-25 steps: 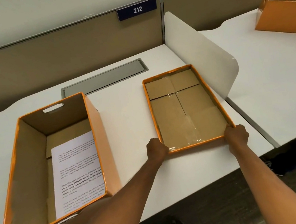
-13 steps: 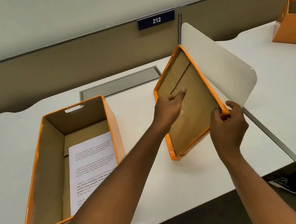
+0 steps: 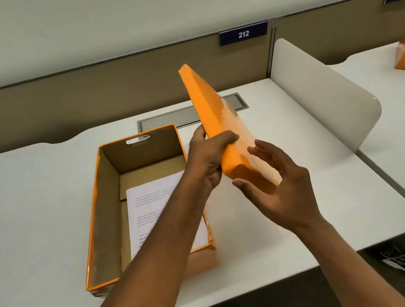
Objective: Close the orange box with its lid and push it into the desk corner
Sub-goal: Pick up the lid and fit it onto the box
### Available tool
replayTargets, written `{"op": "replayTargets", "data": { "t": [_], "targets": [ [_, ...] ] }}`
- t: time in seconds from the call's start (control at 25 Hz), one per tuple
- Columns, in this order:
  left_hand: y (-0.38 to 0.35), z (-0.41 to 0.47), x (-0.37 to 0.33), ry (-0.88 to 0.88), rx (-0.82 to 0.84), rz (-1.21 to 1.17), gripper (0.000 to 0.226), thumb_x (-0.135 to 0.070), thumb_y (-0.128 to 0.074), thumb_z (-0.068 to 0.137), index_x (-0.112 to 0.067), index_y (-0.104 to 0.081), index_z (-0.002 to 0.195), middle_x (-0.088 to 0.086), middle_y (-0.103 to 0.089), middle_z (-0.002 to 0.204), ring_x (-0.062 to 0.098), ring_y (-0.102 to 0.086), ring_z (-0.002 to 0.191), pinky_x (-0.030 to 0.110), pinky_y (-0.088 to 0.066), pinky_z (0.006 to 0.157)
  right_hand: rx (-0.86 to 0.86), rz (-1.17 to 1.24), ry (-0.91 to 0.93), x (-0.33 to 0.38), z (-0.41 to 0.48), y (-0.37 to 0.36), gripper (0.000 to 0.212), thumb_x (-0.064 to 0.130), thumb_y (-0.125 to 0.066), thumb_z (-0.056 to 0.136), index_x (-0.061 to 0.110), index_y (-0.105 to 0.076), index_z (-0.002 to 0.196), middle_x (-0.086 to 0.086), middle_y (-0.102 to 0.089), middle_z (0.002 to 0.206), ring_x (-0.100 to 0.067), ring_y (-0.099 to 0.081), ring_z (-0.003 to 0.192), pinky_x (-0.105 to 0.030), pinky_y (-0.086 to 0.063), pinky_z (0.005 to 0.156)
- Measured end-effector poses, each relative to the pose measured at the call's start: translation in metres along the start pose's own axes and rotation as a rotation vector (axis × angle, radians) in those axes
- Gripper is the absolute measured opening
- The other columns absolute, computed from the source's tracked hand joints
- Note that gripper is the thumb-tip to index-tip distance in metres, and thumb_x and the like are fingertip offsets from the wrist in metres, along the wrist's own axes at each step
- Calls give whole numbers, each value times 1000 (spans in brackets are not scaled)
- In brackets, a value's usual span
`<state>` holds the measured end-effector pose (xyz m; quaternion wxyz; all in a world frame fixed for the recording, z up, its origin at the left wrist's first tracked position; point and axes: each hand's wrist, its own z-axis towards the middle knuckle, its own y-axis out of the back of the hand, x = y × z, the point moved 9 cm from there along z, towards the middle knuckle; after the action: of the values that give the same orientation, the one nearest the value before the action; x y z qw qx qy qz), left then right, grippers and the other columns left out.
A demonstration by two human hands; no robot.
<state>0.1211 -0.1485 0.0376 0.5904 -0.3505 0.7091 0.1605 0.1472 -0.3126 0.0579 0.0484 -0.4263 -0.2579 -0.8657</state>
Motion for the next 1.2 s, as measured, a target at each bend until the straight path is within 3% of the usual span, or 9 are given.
{"op": "replayTargets", "data": {
  "t": [0.12,0.2,0.32,0.44,0.52,0.64,0.76,0.88,1.2],
  "targets": [
    [67,-14,-20,8,69,-132,68,-14,-72,72,-19,-45,134,13,-62,120,33,-64,100,40,-58,66,-108,-65,-304,-32,-1,9,77,73,-41,82,17,-51,135,-1,-54,136,-8,-51,117,-11,-42,88],
    [105,-23,-22,4,122,-194,67,-14,-68,72,-17,-46,135,15,-64,123,35,-66,103,42,-58,69,4,-60,-667,-70,-11,-5,75,69,-36,89,16,-41,141,-10,-46,143,-27,-49,125,-36,-45,95],
    [150,-39,-17,-16,206,-211,59,-13,-62,80,-22,-48,136,13,-65,124,37,-66,105,45,-58,72,180,267,-952,-75,-36,-57,61,63,-40,91,17,-50,129,-9,-57,130,-31,-59,109,-49,-51,92],
    [189,-53,-12,-32,87,-76,53,-20,-67,81,-28,-51,132,10,-65,124,28,-70,99,37,-59,67,65,95,-827,-57,-48,-76,56,58,-44,92,13,-53,124,-8,-60,119,-25,-58,97,-48,-55,82],
    [217,-65,-10,-83,-104,230,51,-37,-70,80,-30,-53,128,4,-64,123,19,-70,92,31,-59,65,24,-47,-724,-46,-58,-84,57,60,-41,92,14,-55,122,-8,-63,114,-23,-58,91,-41,-52,77],
    [246,-84,11,-73,-172,495,79,-60,-65,70,-33,-40,139,2,-55,134,26,-61,109,48,-55,87,9,-156,-610,-32,-77,-100,56,59,-39,93,15,-55,124,-8,-65,117,-21,-58,89,-32,-42,73],
    [264,-95,38,6,-162,558,100,-69,-58,62,-38,-18,148,3,-35,150,32,-46,128,57,-45,100,-24,-191,-550,-24,-93,-115,54,59,-39,93,16,-55,122,-7,-66,116,-15,-53,85,-31,-42,72],
    [282,-101,52,28,-239,650,108,-71,-55,59,-36,-10,150,3,-24,156,34,-37,136,57,-40,104,-29,-176,-525,-21,-105,-126,51,58,-39,94,19,-55,122,-4,-66,114,-13,-54,84,-28,-42,70],
    [309,-96,77,85,-251,604,97,-71,-52,66,-35,-19,149,8,-31,152,38,-40,132,61,-41,102,-21,-225,-486,-17,-108,-142,56,62,-37,90,17,-59,116,-5,-69,108,-20,-63,85,-37,-53,75]
  ]
}}
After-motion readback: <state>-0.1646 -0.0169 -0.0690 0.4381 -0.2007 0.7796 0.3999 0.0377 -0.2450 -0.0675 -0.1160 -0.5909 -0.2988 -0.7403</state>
